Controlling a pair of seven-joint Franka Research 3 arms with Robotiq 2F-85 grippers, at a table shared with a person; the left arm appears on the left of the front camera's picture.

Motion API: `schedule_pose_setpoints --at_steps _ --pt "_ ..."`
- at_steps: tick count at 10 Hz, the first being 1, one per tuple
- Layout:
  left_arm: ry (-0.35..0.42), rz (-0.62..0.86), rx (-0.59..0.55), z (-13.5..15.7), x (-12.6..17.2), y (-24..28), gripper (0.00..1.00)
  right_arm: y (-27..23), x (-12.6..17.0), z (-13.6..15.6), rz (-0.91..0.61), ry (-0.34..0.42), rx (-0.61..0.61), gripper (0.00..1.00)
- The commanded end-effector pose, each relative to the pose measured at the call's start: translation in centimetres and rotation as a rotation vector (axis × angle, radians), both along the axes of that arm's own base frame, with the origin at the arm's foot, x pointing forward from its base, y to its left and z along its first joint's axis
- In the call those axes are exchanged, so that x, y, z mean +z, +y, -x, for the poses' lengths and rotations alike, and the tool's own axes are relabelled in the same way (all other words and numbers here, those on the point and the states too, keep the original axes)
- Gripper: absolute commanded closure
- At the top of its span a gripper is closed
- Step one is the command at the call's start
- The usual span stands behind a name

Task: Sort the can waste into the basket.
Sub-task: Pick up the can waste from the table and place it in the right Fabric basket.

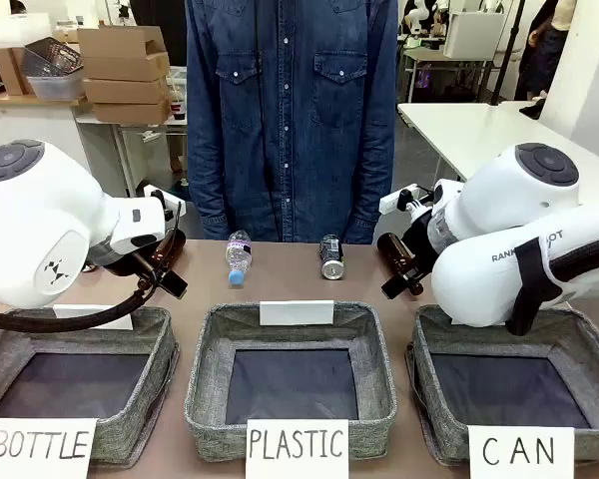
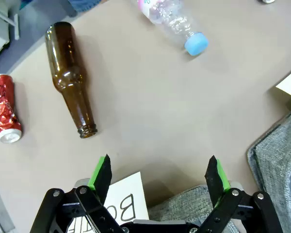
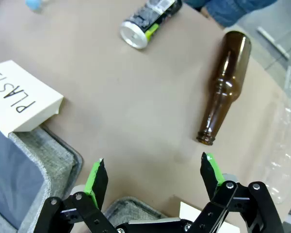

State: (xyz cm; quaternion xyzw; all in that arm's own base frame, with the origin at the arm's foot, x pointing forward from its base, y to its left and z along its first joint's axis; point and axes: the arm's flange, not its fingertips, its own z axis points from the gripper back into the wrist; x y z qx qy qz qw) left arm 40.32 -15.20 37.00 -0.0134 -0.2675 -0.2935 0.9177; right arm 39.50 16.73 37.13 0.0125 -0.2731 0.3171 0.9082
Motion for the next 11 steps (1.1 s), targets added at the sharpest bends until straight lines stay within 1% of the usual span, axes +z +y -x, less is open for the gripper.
schedule_pose_setpoints --at_steps 1,9,10,11 --pt "0.000 0.000 0.000 0.0 0.0 0.0 0.00 0.0 0.0 0.0 0.000 0.000 0.000 0.00" --pt "0.000 -0.001 -0.002 0.0 0.0 -0.1 0.00 0.0 0.0 0.0 0.000 0.000 0.000 0.00" --pt "-0.030 -0.101 -0.107 0.9 3.8 1.8 0.00 -2.1 3.4 1.2 0.042 -0.019 0.050 0.00" --pt "-0.031 -0.085 -0.158 2.5 8.4 4.9 0.00 -5.0 7.5 3.4 0.006 -0.052 0.051 0.00"
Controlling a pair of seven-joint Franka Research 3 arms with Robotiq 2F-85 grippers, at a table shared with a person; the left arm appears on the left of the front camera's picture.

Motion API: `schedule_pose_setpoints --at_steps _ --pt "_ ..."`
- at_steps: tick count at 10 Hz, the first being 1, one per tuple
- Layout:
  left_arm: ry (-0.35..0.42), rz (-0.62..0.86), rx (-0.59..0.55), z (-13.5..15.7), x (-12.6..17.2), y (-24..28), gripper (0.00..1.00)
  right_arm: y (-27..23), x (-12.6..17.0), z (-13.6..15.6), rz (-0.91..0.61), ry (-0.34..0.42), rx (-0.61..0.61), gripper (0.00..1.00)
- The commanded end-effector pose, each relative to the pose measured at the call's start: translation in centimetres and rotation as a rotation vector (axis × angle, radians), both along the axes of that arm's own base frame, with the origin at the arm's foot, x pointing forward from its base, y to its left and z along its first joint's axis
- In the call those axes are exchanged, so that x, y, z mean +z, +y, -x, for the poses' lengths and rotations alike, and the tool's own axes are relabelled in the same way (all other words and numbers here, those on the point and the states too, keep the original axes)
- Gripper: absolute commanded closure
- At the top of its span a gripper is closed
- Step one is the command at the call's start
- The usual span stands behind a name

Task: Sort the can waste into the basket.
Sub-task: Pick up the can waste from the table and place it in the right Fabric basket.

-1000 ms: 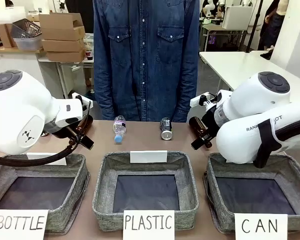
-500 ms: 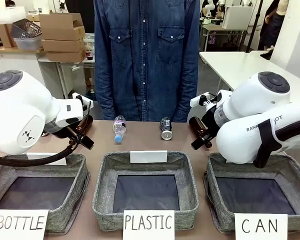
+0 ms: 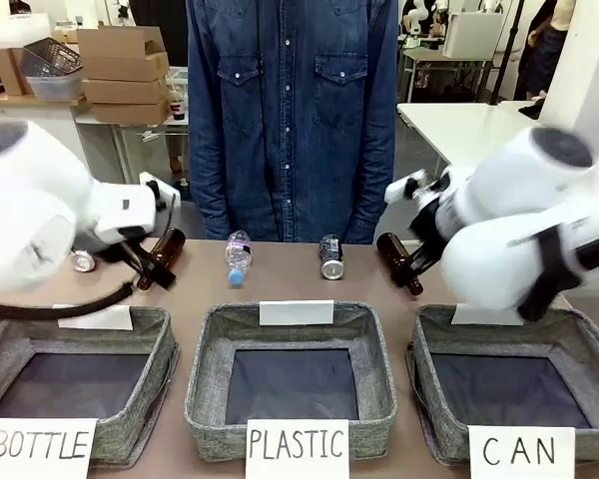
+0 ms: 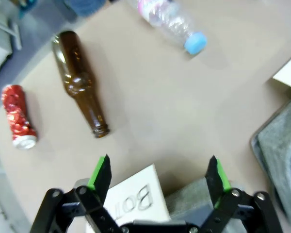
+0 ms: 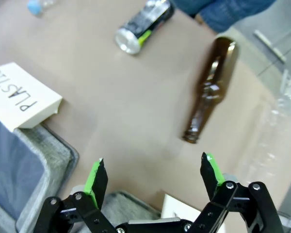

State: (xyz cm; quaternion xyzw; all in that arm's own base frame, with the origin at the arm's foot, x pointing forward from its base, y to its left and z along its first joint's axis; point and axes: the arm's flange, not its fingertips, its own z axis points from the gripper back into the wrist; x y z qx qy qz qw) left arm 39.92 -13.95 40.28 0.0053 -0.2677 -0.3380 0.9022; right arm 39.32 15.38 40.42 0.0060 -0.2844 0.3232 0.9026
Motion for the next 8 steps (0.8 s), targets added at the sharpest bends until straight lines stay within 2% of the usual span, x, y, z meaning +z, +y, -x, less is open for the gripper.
schedule_pose_setpoints --at_steps 1,2,3,4,5,6,7,8 --pt "0.035 -0.098 -0.011 4.4 9.1 7.0 0.00 -6.4 7.6 5.9 -0.066 -0.022 0.077 0.00" --pt "-0.028 -0.054 0.031 7.2 12.3 10.2 0.00 -8.6 9.8 8.5 -0.164 -0.039 0.105 0.00" --pt "-0.093 0.027 0.100 9.4 13.7 12.3 0.00 -9.8 10.6 10.6 -0.207 -0.089 0.031 0.00" --pt "-0.113 -0.026 0.176 9.4 12.3 11.8 0.00 -9.7 10.0 11.2 -0.180 -0.150 -0.051 0.00" --pt "-0.038 -0.012 0.052 5.7 12.8 9.8 0.00 -6.7 12.0 4.5 -0.155 -0.071 0.044 0.00" --pt "-0.038 -0.012 0.052 5.7 12.8 9.8 0.00 -6.7 12.0 4.5 -0.155 -0.071 0.044 0.00" --pt "-0.088 0.004 0.112 8.5 15.9 12.8 0.00 -9.1 15.3 6.8 -0.192 -0.119 0.019 0.00" --pt "0.061 0.165 -0.071 8.2 16.5 12.6 0.00 -10.3 15.7 6.3 -0.431 -0.051 0.053 0.00"
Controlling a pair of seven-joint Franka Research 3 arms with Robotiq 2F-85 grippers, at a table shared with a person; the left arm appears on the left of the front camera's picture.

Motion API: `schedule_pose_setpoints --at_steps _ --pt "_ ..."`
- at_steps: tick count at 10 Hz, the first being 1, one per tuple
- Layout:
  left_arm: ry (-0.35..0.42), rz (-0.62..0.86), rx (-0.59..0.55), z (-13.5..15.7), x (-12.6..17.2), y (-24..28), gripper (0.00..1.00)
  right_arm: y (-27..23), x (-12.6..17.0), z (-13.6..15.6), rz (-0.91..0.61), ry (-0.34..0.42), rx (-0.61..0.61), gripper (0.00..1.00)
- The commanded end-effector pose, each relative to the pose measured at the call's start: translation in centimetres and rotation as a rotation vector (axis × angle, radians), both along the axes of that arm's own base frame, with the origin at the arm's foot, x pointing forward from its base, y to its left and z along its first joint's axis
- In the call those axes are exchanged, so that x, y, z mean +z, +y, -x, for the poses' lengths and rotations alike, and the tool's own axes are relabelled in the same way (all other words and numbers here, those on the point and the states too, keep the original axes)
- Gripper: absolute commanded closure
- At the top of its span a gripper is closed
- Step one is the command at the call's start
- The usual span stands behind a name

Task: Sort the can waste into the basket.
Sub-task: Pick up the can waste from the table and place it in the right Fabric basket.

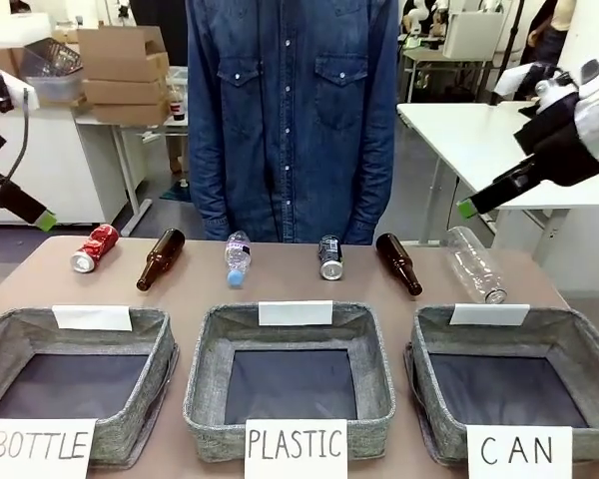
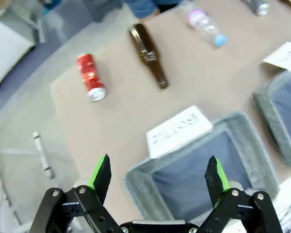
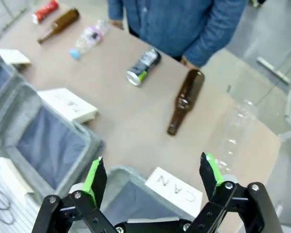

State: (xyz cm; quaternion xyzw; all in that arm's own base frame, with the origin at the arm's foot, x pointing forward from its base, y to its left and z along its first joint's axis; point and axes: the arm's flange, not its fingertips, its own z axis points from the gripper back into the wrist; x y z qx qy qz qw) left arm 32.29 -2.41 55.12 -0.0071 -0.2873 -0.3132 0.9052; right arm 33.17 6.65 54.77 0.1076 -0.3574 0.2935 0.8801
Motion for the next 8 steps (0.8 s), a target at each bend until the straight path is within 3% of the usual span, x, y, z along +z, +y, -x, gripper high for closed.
schedule_pose_setpoints --at_steps 1,3,4,6,8 --pt "0.226 0.361 -0.213 0.4 2.8 2.7 0.00 -4.1 1.8 0.2 -0.436 0.113 0.063 0.00" --pt "0.523 0.891 -0.399 -0.4 3.6 8.0 0.00 -8.6 1.5 -0.2 -0.787 0.490 0.029 0.00" --pt "0.586 1.075 -0.375 -1.3 3.0 10.5 0.00 -10.6 0.8 -0.2 -0.864 0.550 -0.040 0.00" --pt "0.634 1.276 -0.378 -2.1 1.0 12.3 0.00 -13.3 0.0 0.2 -0.942 0.557 -0.097 0.00" --pt "0.643 1.453 -0.406 -2.5 -1.7 12.8 0.00 -15.0 -0.5 1.1 -0.977 0.514 -0.165 0.00"
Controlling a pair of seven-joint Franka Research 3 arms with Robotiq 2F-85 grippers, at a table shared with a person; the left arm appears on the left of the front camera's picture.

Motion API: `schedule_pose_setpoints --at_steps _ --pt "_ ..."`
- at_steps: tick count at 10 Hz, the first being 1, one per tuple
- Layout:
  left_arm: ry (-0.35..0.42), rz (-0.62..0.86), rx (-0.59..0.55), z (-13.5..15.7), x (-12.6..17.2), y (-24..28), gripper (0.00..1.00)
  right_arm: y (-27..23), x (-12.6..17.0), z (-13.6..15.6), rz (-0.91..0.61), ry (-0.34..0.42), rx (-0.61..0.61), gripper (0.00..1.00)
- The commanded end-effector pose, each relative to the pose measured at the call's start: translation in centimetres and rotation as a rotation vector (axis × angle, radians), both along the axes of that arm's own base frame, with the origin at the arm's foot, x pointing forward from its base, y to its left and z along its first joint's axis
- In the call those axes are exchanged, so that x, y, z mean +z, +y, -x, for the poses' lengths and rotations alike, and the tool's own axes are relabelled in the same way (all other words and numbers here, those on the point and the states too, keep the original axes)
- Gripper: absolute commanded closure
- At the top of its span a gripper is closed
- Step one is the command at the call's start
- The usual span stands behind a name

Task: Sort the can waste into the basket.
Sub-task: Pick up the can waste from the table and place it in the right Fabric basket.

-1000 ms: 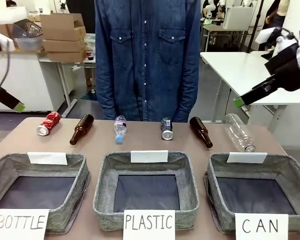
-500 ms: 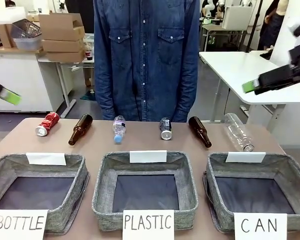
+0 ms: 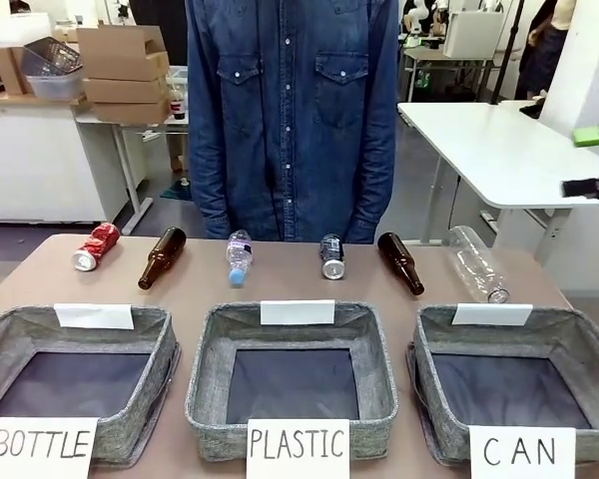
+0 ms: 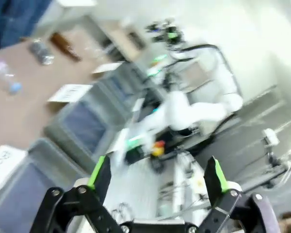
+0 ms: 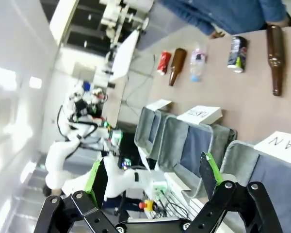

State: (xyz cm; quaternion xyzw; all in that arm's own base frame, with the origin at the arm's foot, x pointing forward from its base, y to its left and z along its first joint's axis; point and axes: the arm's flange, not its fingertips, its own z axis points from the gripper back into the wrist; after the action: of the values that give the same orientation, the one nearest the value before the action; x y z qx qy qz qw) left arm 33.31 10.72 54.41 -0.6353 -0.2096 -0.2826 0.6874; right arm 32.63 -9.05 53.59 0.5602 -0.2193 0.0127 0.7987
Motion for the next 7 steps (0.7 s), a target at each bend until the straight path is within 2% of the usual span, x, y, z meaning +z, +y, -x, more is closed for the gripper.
schedule_pose_setpoints --at_steps 1,2,3,7 --pt "0.271 0.237 0.020 -1.8 -1.6 0.3 0.00 -0.1 0.3 1.2 0.063 -0.002 -0.123 0.00" --pt "0.266 0.210 0.125 -2.0 -1.7 0.9 0.00 0.0 0.0 0.0 0.000 0.000 0.000 0.00" --pt "0.098 0.141 -0.018 -0.7 -1.4 0.2 0.00 0.0 0.0 0.0 0.000 0.000 0.000 0.00" --pt "0.098 0.141 -0.018 -0.7 -1.4 0.2 0.00 0.0 0.0 0.0 0.000 0.000 0.000 0.00"
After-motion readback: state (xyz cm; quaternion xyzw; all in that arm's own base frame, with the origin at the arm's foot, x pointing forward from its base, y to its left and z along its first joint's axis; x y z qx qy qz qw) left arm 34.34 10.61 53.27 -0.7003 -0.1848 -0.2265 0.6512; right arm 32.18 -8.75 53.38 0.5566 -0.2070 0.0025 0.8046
